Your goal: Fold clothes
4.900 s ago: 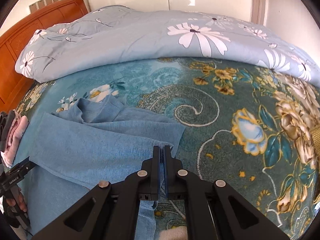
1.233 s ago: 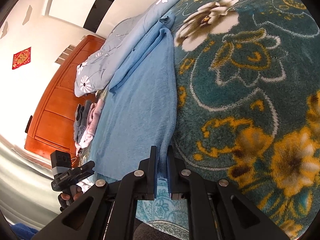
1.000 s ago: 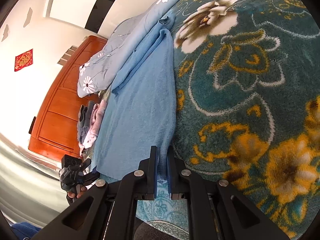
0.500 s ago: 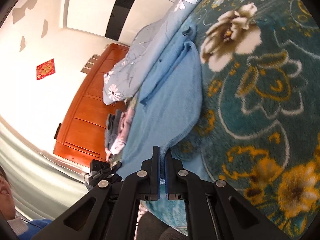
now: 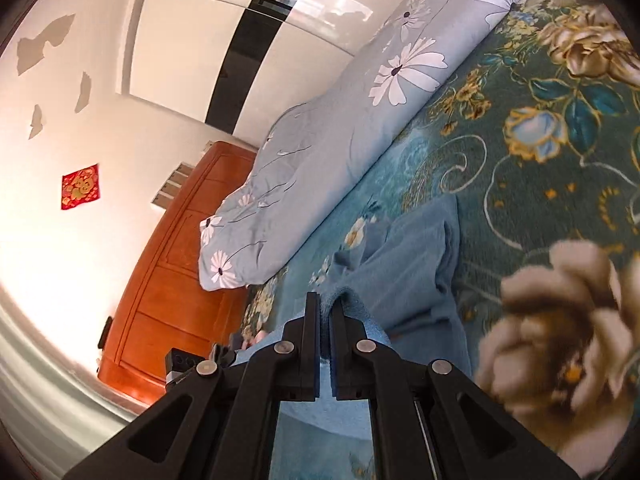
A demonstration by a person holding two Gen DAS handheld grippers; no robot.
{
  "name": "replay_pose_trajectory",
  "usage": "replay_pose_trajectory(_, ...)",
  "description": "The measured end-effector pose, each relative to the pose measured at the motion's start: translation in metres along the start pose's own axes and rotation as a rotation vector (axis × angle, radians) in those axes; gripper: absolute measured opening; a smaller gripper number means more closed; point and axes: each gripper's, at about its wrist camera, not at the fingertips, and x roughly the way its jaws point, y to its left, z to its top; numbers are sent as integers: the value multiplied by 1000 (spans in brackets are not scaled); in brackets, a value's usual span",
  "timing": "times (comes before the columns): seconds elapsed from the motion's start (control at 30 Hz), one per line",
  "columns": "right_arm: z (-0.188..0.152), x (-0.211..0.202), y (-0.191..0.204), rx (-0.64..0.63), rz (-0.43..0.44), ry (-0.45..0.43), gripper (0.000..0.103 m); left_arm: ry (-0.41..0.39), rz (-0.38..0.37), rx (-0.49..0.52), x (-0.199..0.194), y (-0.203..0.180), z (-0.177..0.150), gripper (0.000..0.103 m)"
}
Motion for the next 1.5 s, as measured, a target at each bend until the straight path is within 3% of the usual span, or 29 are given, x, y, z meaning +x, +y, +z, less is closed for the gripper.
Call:
replay_pose_trajectory(0.17, 46, 50, -12, 5, -110, 30, 3, 9, 88, -31, 43, 18, 36, 7)
replay_pose_trajectory(0.3, 59, 80, -34, 34, -199, 76, 3, 51, 162, -74, 75, 38, 48, 7)
replay_pose_trajectory(0.4, 64, 92, -48, 59, -224, 91, 3, 63, 167, -107, 84, 48, 51, 7)
replay_pose_trajectory(0.53, 66, 99, -53, 62, -229, 110, 6, 76, 163, -78, 82, 44, 51, 9)
replay_pose_trajectory(0.57, 66, 98, -52, 54, -225, 112, 6, 79, 156, -71, 80, 43, 51, 15)
replay_pose_trajectory(0.63, 66, 96, -47, 24, -214, 116, 10, 67, 135, -62, 73, 40, 50, 39)
replay_pose_trajectory(0.7, 65, 89, -40, -2, -196, 104, 42, 37, 125, -49, 62, 36, 48, 65)
replay_pose_trajectory(0.73, 65, 85, -37, -13, -189, 93, 50, 26, 120, -46, 57, 35, 47, 67)
replay_pose_trajectory(0.77, 65, 81, -33, -24, -189, 84, 56, 26, 117, -50, 53, 35, 46, 68)
replay_pose_trajectory(0.9, 57, 60, -27, -48, -218, 79, 59, 91, 177, -33, 48, 39, 29, 68)
replay_pose_trajectory(1.1, 18, 38, -52, -11, -214, 174, 59, 222, 199, 19, 61, 49, -10, 68)
replay_pose_trajectory(1.27, 6, 55, -63, 13, -221, 206, 59, 214, 199, 25, 68, 42, -10, 73)
replay_pose_trajectory(1.4, 5, 78, -59, 20, -165, 214, 59, 207, 204, 30, 73, 36, -9, 73)
replay_pose_trajectory(1.5, 3, 87, -52, -13, -186, 217, 62, 201, 192, 32, 77, 34, -11, 67)
